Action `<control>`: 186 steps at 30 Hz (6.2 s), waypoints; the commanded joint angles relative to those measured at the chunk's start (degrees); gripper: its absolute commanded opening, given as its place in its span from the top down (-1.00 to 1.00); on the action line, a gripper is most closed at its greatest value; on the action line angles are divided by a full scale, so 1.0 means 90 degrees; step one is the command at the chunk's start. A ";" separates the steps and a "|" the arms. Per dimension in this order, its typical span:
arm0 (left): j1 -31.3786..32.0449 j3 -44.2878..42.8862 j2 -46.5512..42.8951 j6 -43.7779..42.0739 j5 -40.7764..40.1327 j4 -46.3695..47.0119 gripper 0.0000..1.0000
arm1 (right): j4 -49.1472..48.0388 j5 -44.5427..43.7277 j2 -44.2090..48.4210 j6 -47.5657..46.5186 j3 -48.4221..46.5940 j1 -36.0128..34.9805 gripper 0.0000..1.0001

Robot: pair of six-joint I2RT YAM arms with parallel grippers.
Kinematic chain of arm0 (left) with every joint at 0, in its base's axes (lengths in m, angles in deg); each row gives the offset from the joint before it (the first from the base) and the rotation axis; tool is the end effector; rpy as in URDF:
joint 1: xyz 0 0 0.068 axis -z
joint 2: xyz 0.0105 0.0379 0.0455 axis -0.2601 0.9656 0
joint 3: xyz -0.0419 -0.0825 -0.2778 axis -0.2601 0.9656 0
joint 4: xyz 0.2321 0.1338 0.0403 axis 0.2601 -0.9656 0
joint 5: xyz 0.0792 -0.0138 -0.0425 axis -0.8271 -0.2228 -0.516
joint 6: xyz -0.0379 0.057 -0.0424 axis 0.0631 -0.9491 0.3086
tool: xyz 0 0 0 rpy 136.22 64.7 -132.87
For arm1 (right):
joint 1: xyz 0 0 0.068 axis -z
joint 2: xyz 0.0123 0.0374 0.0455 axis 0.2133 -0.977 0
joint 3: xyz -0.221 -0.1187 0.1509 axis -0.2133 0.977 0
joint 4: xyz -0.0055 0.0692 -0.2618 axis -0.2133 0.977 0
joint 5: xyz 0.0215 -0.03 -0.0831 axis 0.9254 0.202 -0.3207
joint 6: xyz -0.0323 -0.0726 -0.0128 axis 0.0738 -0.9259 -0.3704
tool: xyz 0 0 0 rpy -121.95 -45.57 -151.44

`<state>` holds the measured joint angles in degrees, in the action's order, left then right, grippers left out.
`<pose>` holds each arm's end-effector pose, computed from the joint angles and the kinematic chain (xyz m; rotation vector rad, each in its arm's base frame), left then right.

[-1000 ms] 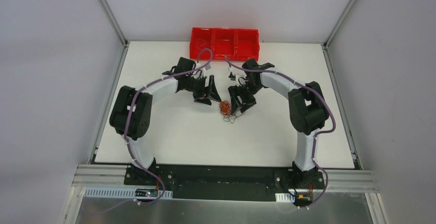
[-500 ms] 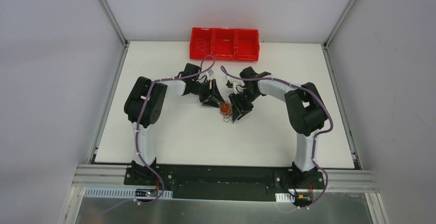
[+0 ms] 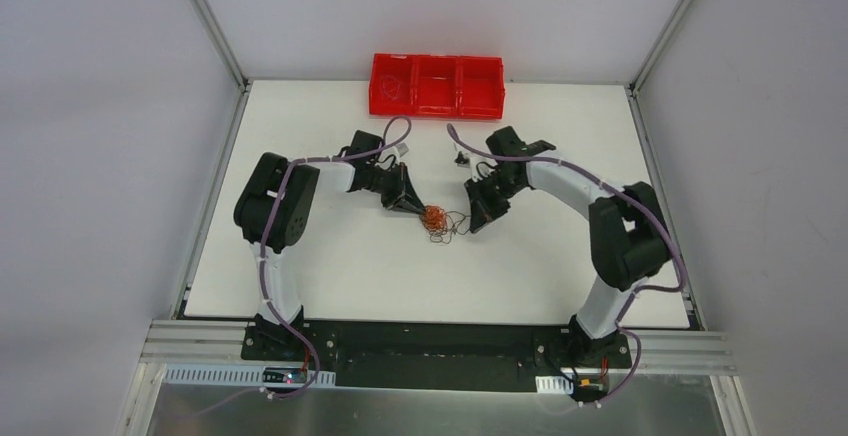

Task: Untangle the cables

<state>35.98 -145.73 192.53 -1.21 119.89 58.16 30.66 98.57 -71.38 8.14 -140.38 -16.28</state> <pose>0.3794 -0.2028 0.1231 0.0902 2.5459 -1.5184 0.3150 0.2132 0.1797 -1.2839 2.4093 0.7977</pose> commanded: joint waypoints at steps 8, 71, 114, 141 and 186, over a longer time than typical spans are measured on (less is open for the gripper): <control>-0.0199 0.0208 -0.0505 -0.0388 0.0142 -0.0372 1.00 | 0.0115 -0.0478 0.0906 -0.0506 0.0096 0.0260 -0.21; -0.2450 0.0652 -0.3000 -0.2214 0.0359 -0.3498 1.00 | 0.3098 0.0785 0.2691 -0.0791 -0.1940 0.1280 1.00; -0.2030 0.1149 -0.3406 -0.1897 0.0019 -0.2804 -0.24 | 0.0397 -0.2976 -0.0051 0.1386 -0.0379 -0.1802 -0.68; -0.2098 0.0823 -0.4288 -0.2235 -0.0299 -0.2804 -0.98 | -0.0935 -0.2016 -0.1328 0.0640 -0.5687 0.0544 1.00; -0.2450 0.0281 -0.2725 -0.2898 -0.1413 -0.3946 -0.77 | -0.1290 0.0250 -0.1672 0.1365 -0.5409 0.1904 -0.56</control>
<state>14.26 -142.34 164.18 -24.77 108.61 25.59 2.49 87.62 -99.32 24.75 -189.91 1.18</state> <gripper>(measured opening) 0.918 0.756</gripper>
